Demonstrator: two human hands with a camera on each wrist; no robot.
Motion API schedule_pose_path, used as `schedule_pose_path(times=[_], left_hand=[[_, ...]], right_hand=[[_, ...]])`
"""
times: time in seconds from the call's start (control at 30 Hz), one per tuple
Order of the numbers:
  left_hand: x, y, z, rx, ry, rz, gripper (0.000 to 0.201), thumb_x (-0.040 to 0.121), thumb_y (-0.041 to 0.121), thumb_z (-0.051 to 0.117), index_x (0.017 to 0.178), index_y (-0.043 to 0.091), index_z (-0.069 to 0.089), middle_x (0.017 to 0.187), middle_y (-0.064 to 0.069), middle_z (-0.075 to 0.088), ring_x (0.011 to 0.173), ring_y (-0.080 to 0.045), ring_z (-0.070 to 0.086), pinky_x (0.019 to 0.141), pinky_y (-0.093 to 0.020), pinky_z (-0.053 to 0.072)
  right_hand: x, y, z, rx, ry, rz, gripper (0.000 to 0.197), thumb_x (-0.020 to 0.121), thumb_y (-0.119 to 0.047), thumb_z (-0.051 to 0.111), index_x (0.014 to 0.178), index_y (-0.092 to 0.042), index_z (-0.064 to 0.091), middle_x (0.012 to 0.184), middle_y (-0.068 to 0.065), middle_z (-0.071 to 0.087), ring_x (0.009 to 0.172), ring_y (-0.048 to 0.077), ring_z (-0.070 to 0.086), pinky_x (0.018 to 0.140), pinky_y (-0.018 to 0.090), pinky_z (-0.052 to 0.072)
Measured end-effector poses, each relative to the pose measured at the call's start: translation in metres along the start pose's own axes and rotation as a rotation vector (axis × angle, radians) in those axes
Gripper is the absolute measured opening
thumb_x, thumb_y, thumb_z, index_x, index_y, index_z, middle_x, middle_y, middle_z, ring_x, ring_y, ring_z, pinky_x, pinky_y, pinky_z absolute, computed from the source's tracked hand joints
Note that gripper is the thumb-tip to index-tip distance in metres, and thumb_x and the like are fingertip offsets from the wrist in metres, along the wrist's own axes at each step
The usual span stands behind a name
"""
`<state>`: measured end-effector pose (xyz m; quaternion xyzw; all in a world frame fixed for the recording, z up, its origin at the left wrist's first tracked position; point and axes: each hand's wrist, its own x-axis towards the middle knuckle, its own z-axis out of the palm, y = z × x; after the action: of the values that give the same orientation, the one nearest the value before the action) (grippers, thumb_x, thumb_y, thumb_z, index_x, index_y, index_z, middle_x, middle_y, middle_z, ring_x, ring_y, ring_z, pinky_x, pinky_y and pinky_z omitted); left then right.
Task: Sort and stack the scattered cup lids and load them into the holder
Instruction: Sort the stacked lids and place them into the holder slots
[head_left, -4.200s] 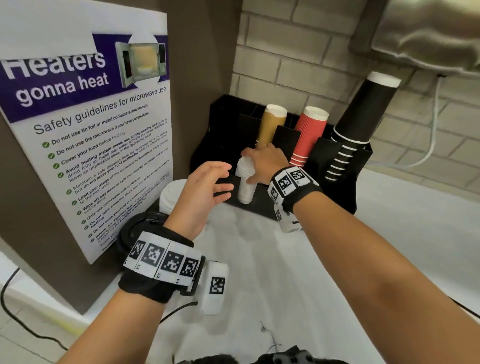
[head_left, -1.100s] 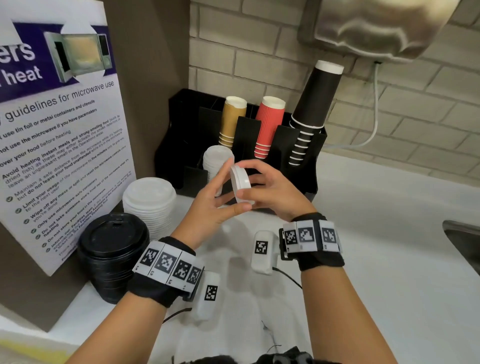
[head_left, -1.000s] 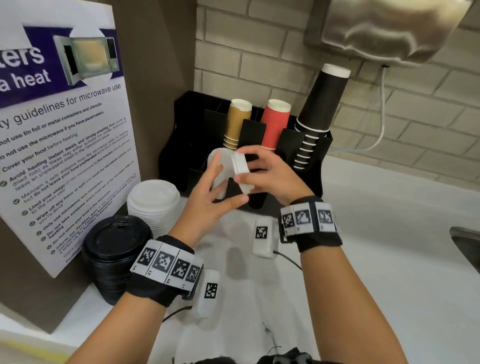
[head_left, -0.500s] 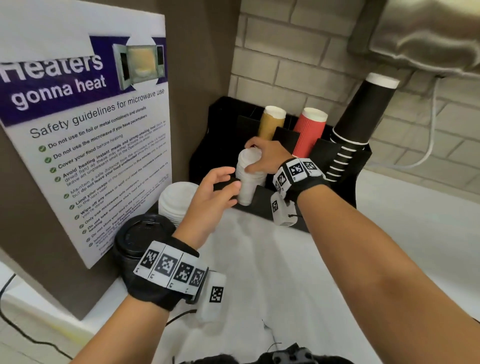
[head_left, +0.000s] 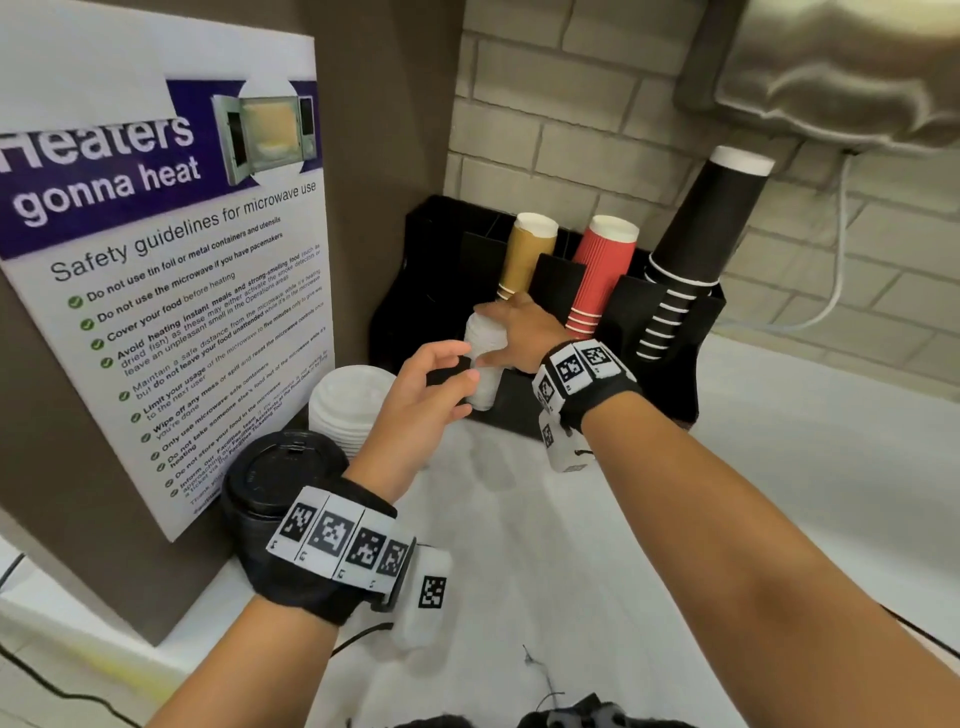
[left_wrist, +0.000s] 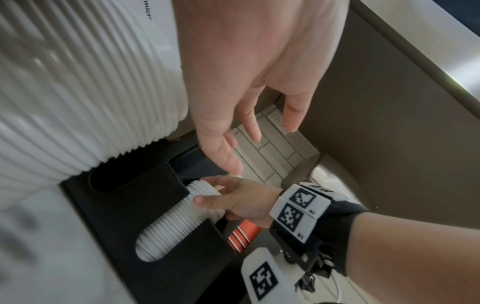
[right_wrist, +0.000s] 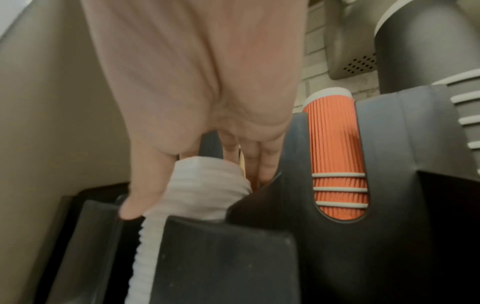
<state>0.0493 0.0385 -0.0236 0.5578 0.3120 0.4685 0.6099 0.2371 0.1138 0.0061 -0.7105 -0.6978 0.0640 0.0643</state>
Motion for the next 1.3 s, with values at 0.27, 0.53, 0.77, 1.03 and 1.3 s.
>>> schedule_pose_path(times=[0.27, 0.53, 0.77, 1.03, 1.3], left_hand=[[-0.004, -0.007, 0.008, 0.006, -0.052, -0.055, 0.022, 0.095, 0.012, 0.056, 0.105, 0.03, 0.062, 0.109, 0.004, 0.057, 0.1, -0.015, 0.063, 0.083, -0.026, 0.05], [-0.01, -0.012, 0.025, 0.026, -0.132, -0.076, 0.015, 0.097, 0.016, 0.054, 0.103, 0.026, 0.064, 0.107, -0.002, 0.059, 0.092, -0.014, 0.065, 0.081, -0.025, 0.049], [-0.013, -0.014, 0.03, 0.06, -0.164, -0.093, 0.016, 0.097, 0.019, 0.053, 0.104, 0.028, 0.064, 0.11, -0.004, 0.061, 0.09, -0.012, 0.067, 0.079, -0.023, 0.051], [-0.015, -0.012, 0.031, 0.132, -0.224, -0.105, 0.02, 0.095, 0.016, 0.057, 0.108, 0.029, 0.063, 0.107, 0.002, 0.062, 0.099, -0.015, 0.065, 0.083, -0.026, 0.051], [-0.022, -0.016, 0.036, 0.183, -0.503, 0.014, 0.093, 0.066, 0.032, 0.083, 0.144, 0.046, 0.034, 0.149, 0.013, 0.04, 0.13, -0.007, 0.047, 0.098, -0.025, 0.049]], right_hand=[[-0.104, 0.049, -0.028, 0.508, 0.546, 0.329, 0.029, 0.086, -0.028, 0.066, 0.109, -0.011, 0.061, 0.099, 0.009, 0.061, 0.092, 0.021, 0.057, 0.084, 0.03, 0.046], [-0.204, 0.101, 0.028, 0.345, -0.231, 0.949, 0.074, 0.084, -0.041, 0.068, 0.145, -0.014, 0.036, 0.146, 0.008, 0.044, 0.131, 0.028, 0.045, 0.102, 0.036, 0.038], [-0.211, 0.101, 0.045, 0.262, -0.309, 0.946, 0.08, 0.07, -0.023, 0.083, 0.14, -0.026, 0.044, 0.142, 0.011, 0.042, 0.127, 0.034, 0.046, 0.104, 0.044, 0.043], [-0.195, 0.079, 0.025, 0.523, -0.176, 0.648, 0.055, 0.07, -0.027, 0.08, 0.118, -0.035, 0.053, 0.117, 0.0, 0.054, 0.097, 0.019, 0.055, 0.07, 0.03, 0.049], [-0.177, 0.01, -0.007, 1.097, 0.0, 0.095, 0.056, 0.071, -0.022, 0.076, 0.119, -0.04, 0.055, 0.115, 0.012, 0.057, 0.104, 0.026, 0.062, 0.075, 0.038, 0.058]])
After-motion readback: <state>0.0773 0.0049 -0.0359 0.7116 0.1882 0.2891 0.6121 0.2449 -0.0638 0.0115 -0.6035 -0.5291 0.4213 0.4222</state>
